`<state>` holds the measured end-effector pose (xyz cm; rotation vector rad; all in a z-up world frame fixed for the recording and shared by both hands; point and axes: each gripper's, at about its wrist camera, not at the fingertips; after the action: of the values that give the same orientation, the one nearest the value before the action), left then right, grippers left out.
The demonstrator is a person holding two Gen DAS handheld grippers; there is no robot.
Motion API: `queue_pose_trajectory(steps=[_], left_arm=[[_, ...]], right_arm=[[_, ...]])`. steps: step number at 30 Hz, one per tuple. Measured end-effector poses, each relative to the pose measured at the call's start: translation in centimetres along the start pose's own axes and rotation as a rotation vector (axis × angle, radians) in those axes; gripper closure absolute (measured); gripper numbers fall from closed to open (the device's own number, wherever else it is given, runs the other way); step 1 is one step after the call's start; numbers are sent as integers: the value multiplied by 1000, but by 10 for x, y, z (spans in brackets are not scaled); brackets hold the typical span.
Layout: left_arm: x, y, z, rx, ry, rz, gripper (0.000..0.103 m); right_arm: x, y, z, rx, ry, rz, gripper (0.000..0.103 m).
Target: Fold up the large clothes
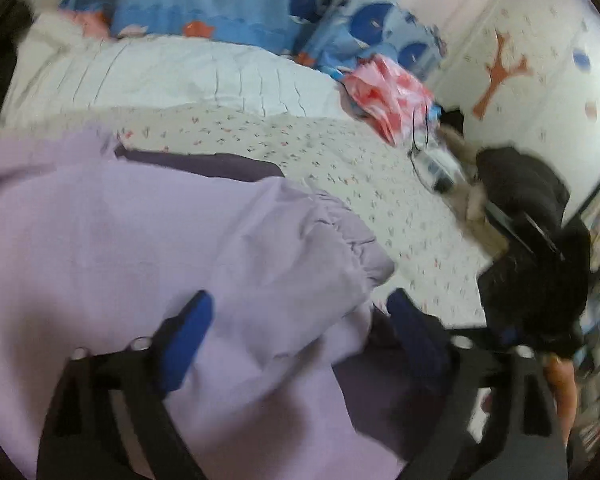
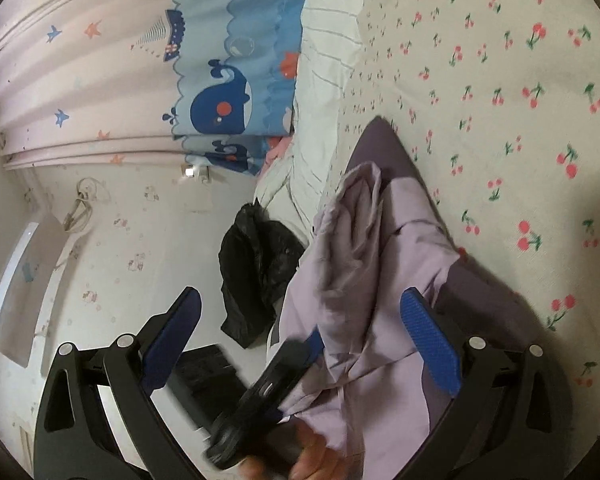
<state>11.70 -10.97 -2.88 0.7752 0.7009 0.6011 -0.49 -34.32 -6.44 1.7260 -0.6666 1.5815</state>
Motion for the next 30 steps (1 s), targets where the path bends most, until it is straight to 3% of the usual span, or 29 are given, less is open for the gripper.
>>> queue_pose_trajectory(steps=[3, 5, 9, 11, 14, 15, 17, 18, 19, 21, 23, 26, 28, 30], left_arm=[[-19, 20, -14, 24, -58, 116, 7], [-15, 40, -21, 6, -26, 120, 7], [17, 100, -60, -103, 146, 90, 7], [44, 128, -83, -180, 284, 77, 7], [66, 153, -95, -244, 346, 96, 7], [73, 163, -96, -280, 346, 148, 7], [84, 173, -91, -332, 334, 204, 7], [97, 181, -86, -385, 339, 237, 7], [107, 185, -83, -414, 361, 253, 7], [139, 191, -76, -454, 452, 232, 7], [160, 197, -75, -485, 520, 172, 7], [176, 209, -73, -537, 540, 147, 7], [185, 205, -71, -525, 549, 157, 7], [197, 189, -71, -473, 574, 179, 7]], right_arm=[[0, -12, -1, 29, 19, -21, 7], [-1, -16, -1, 41, 22, -21, 7], [0, -25, -2, 49, 50, -31, 7], [9, -31, -4, 60, 109, -55, 7], [18, -51, -2, 82, 184, -123, 7], [18, -57, -2, 86, 196, -157, 10], [14, -68, -1, 90, 223, -210, 35], [12, -70, 0, 90, 224, -231, 64], [12, -71, 2, 86, 228, -242, 80], [24, -68, 2, 60, 273, -236, 84], [64, -59, -5, 14, 413, -211, 85], [125, -44, -18, -70, 615, -175, 85], [144, -45, -19, -90, 688, -176, 85], [129, -55, -11, -79, 681, -258, 85]])
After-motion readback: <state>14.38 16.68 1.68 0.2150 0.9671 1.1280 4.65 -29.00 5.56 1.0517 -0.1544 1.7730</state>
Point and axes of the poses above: each gripper's, at about its wrist camera, not at the fingertips, and y roughly against the way its jaws point, x to its left, z to its top, and after that the axes turned 9 degrees about x, right-handed
